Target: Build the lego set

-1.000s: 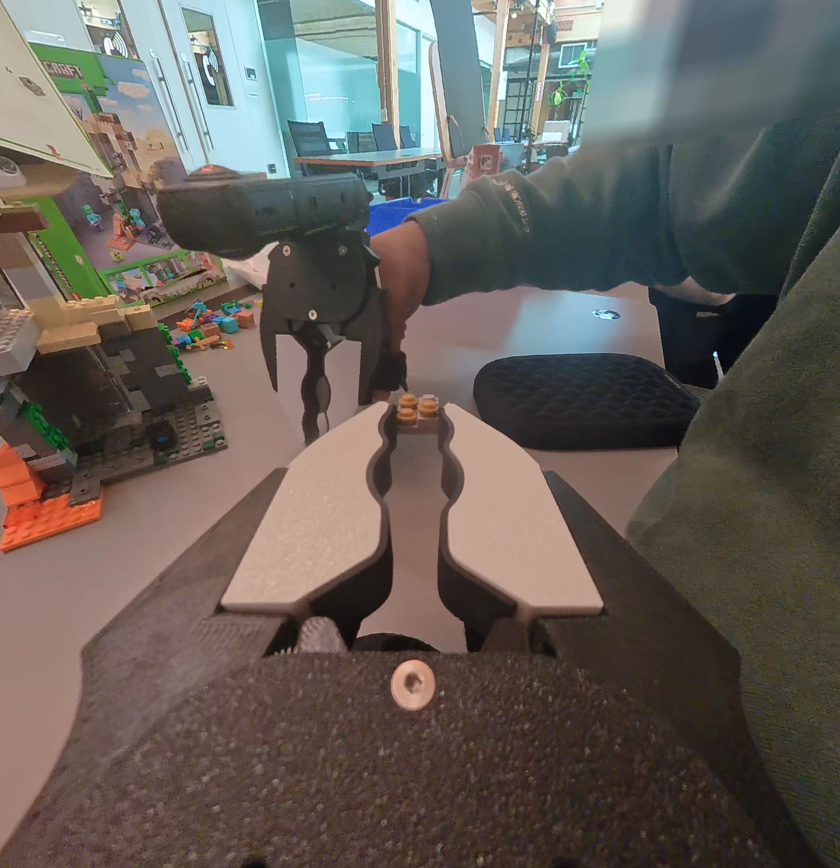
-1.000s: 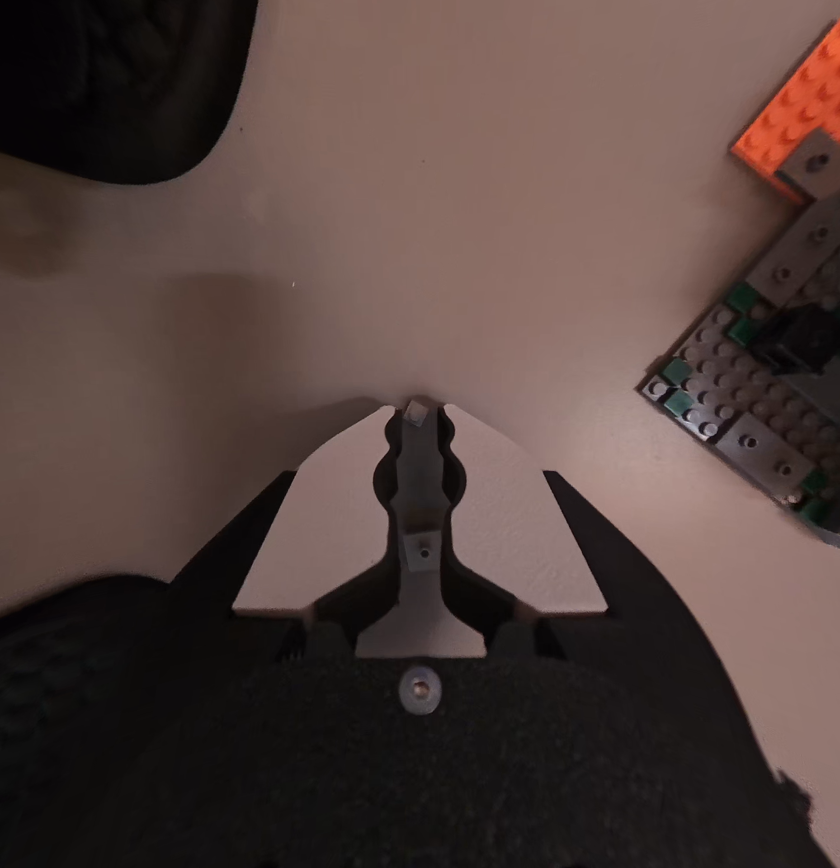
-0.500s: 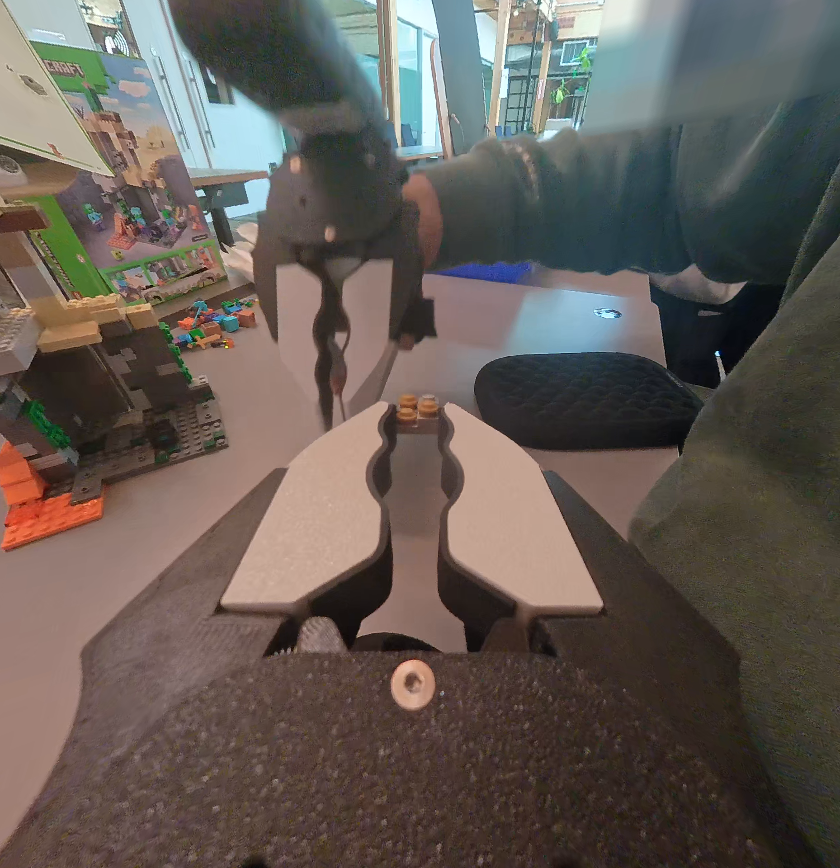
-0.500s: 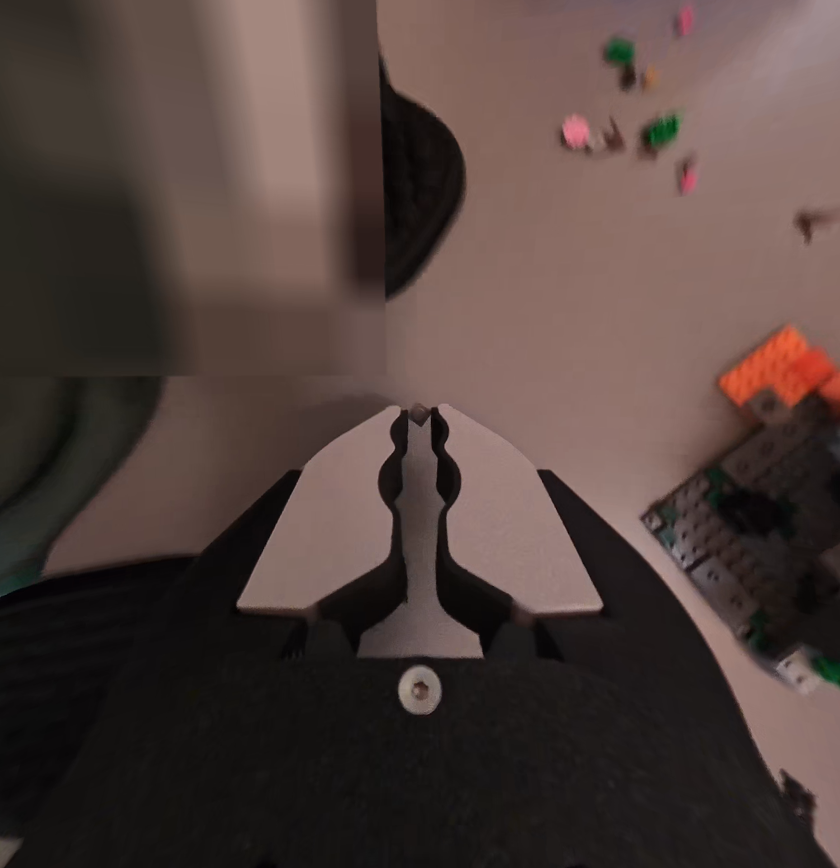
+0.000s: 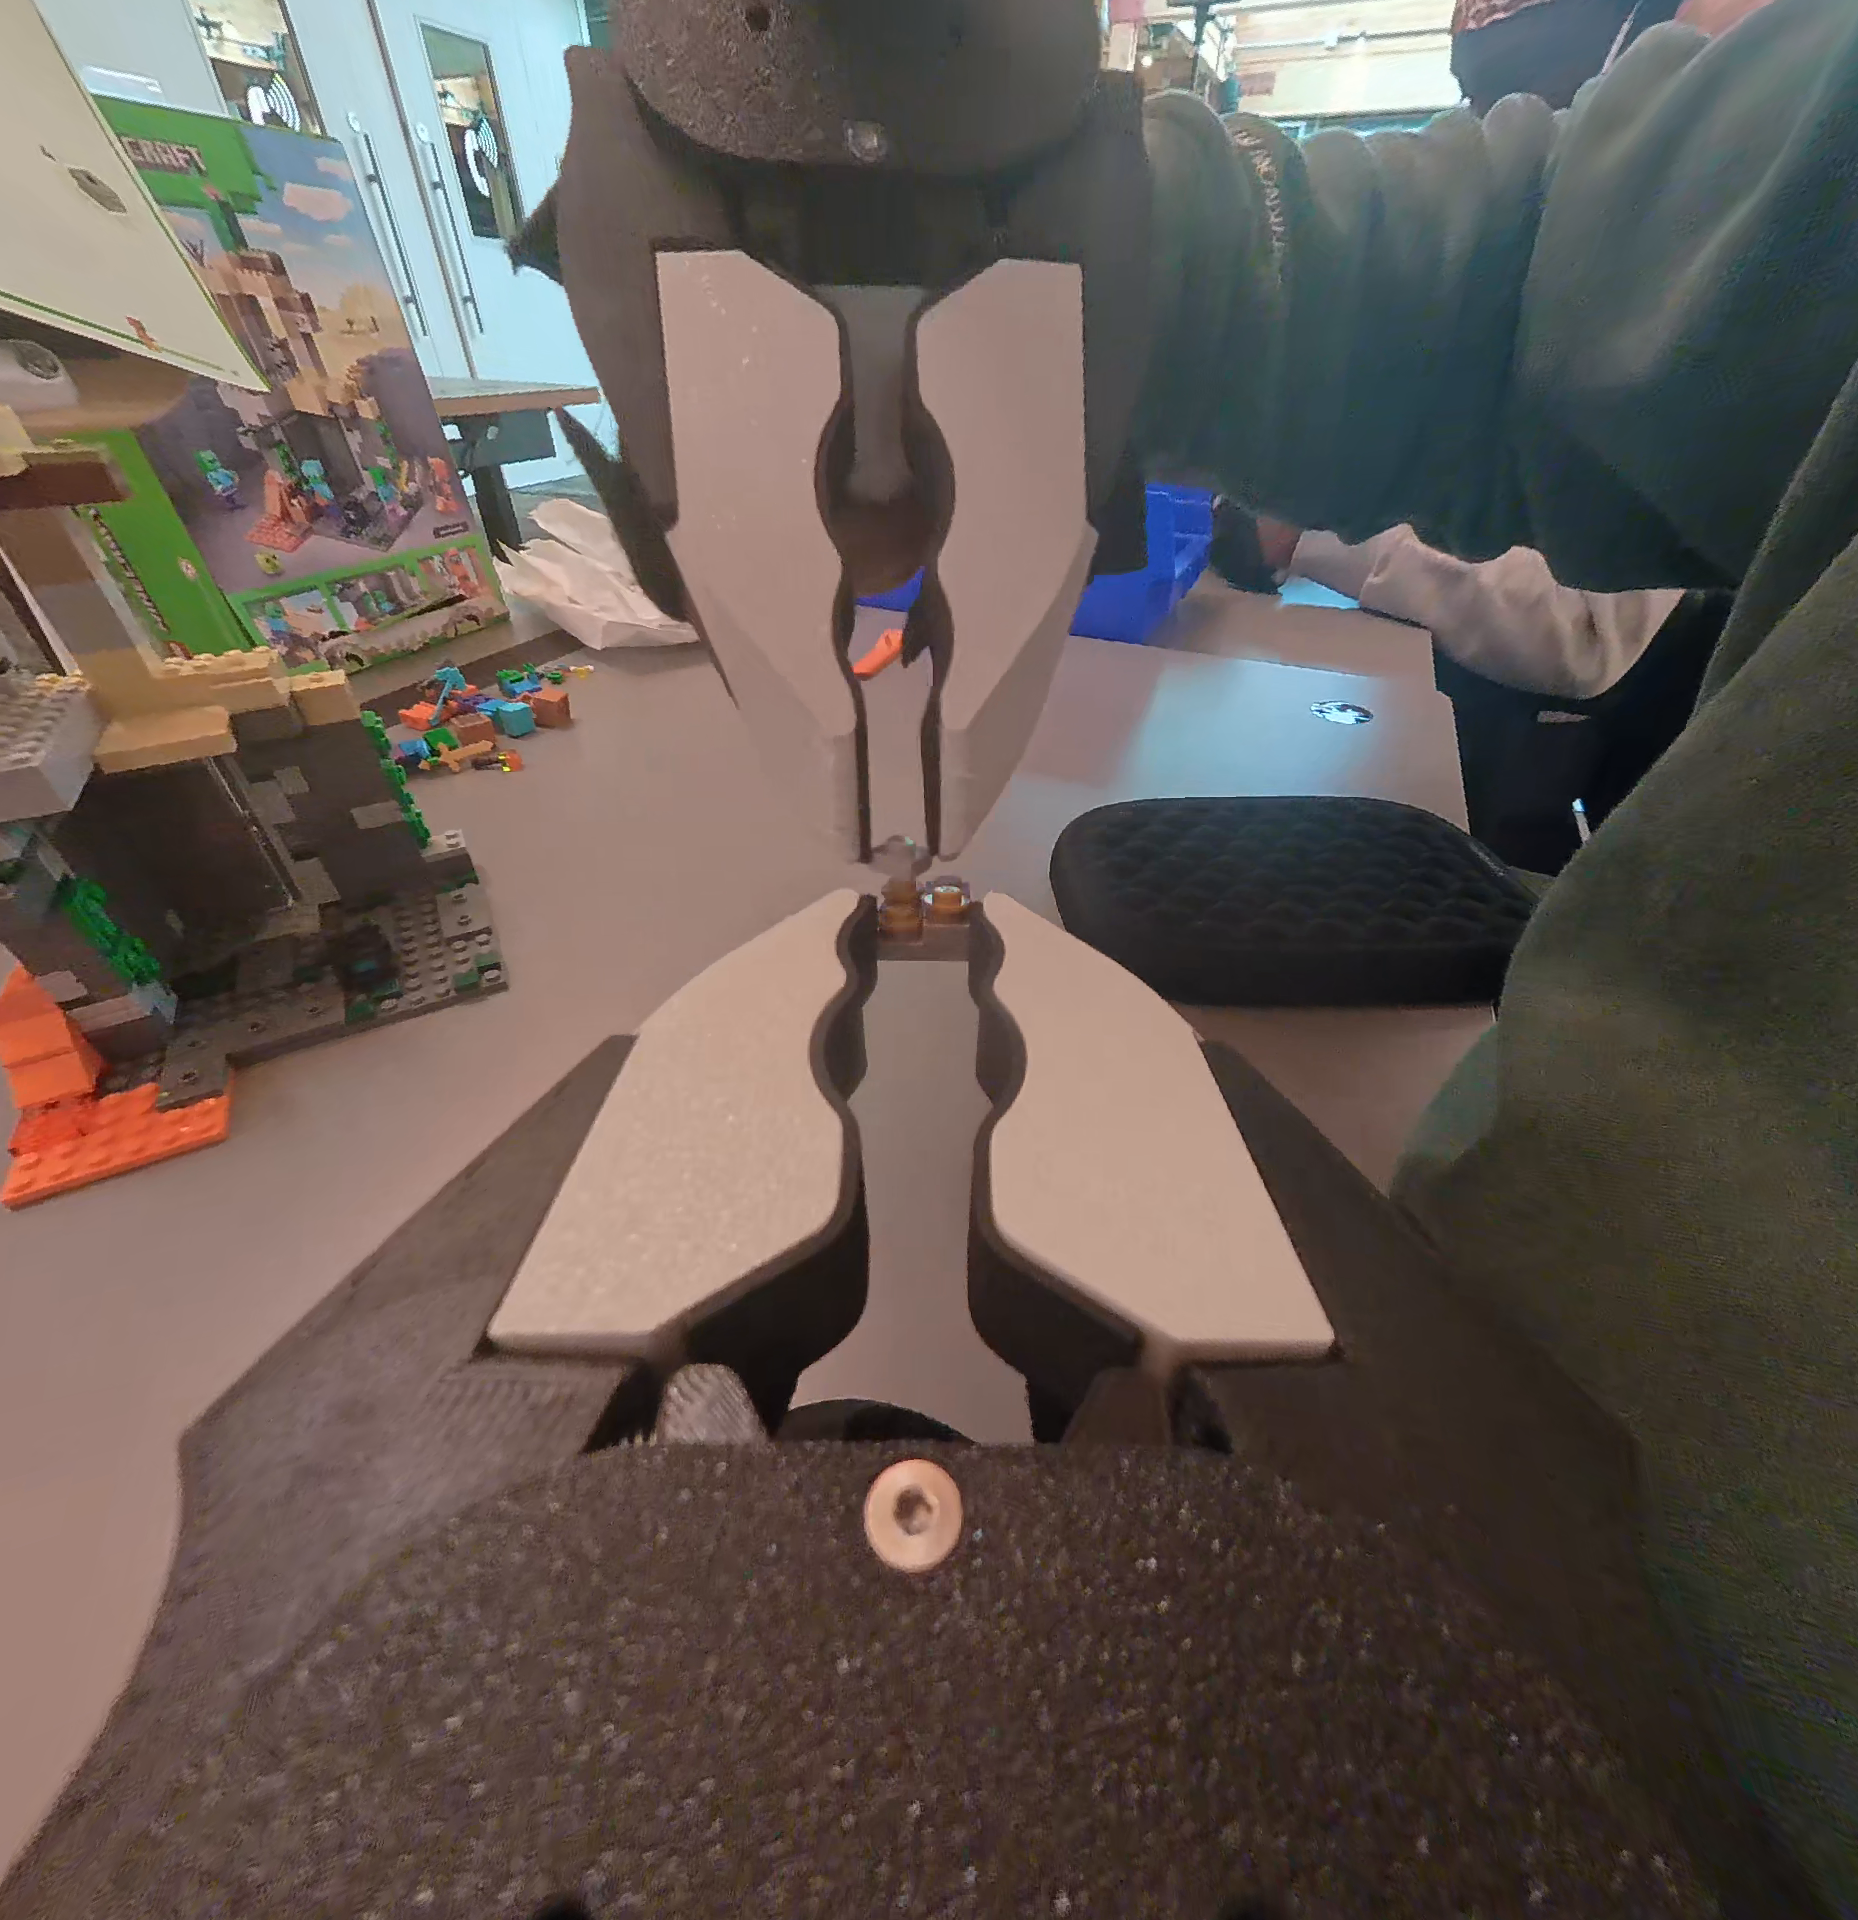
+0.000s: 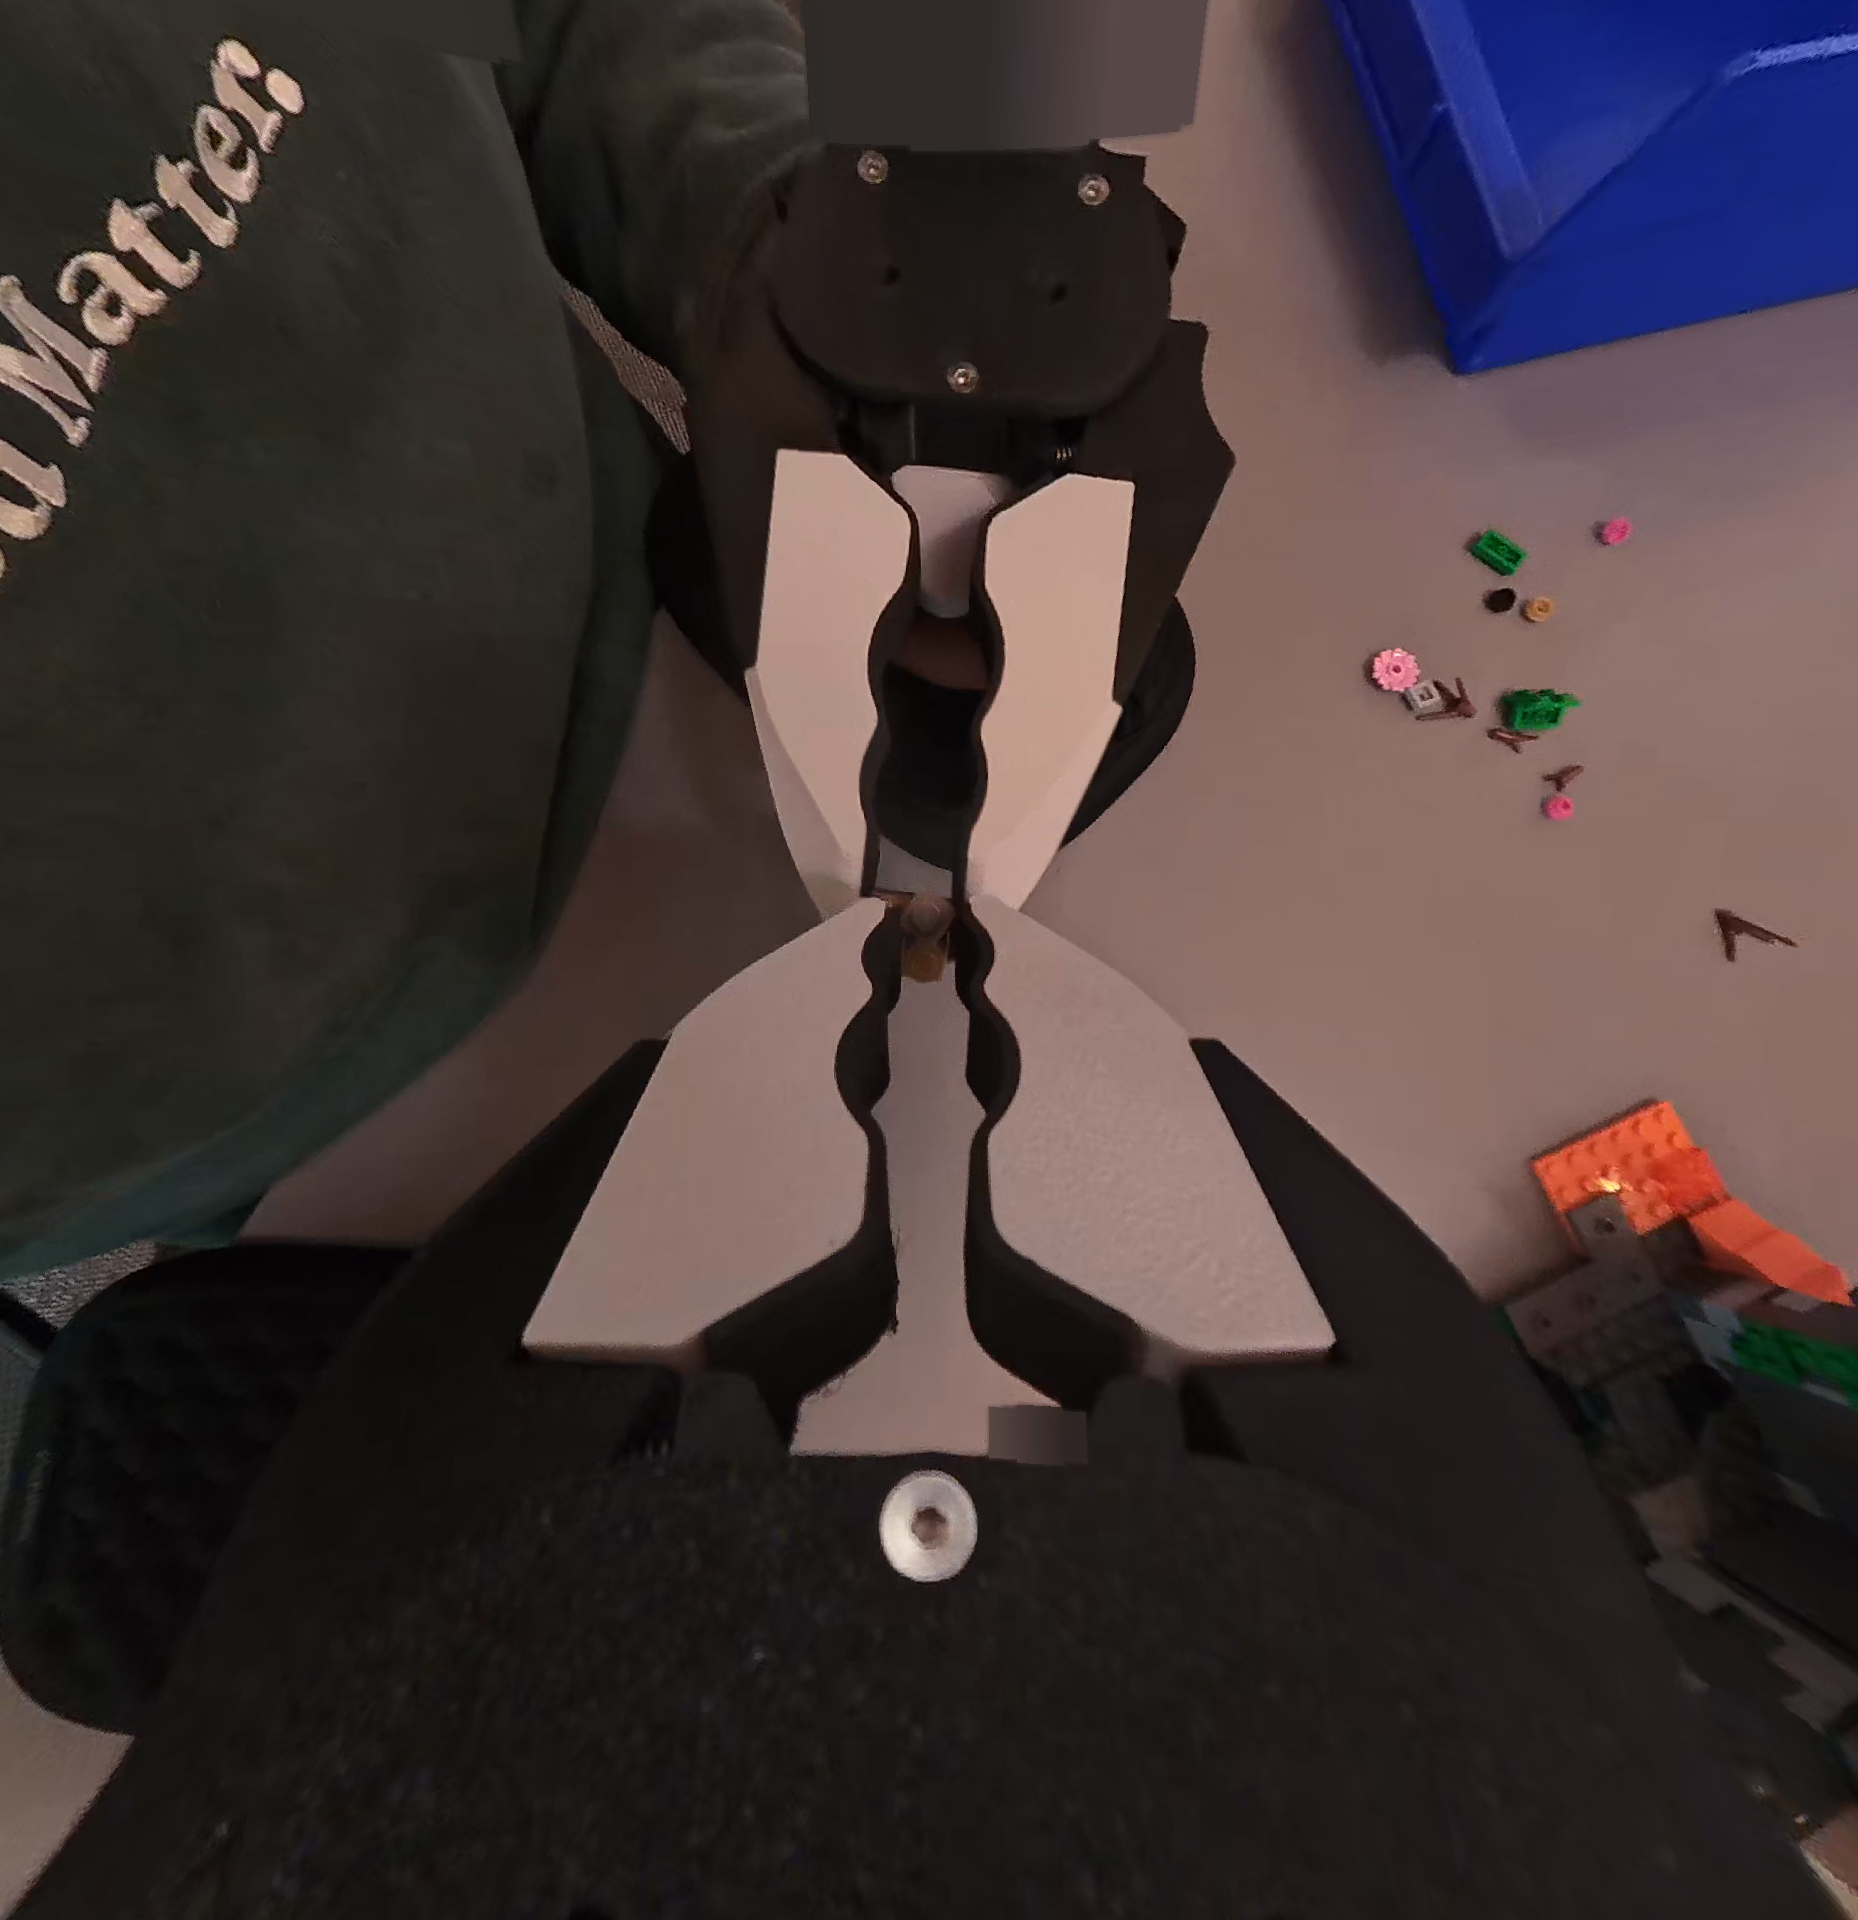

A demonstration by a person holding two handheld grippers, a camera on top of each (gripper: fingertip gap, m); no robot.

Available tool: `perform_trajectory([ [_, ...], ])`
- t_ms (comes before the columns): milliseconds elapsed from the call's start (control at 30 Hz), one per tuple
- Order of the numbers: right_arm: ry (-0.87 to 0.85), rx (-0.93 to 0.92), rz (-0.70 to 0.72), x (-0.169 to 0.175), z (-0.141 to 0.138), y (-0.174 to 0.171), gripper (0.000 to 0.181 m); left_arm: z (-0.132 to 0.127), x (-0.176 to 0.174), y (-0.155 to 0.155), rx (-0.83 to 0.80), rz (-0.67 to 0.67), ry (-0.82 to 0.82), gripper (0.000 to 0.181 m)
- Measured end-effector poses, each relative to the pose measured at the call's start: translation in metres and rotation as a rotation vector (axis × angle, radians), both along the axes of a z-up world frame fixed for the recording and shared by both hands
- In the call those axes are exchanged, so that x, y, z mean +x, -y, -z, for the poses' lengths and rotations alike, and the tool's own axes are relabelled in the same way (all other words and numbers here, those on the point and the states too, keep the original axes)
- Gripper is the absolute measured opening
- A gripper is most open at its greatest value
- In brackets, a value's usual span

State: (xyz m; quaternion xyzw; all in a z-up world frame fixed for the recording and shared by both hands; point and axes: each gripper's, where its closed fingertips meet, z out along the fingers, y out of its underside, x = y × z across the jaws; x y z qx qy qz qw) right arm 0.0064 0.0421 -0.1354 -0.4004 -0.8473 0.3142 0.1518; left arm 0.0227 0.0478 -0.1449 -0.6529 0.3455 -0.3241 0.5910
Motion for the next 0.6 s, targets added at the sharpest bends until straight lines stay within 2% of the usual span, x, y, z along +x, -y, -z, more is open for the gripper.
perform_trajectory([
  [33,0.001,0.014,-0.007,-0.0004,0.0010,0.0005,0.009,-0.0002,0.0000,0.0000,0.000,0.000,0.001,0.016],
  [600,-0.020,0.063,-0.063,-0.0037,-0.0034,0.0030,0.012,-0.0085,-0.0038,0.0026,0.002,0.025,0.069,0.016],
])
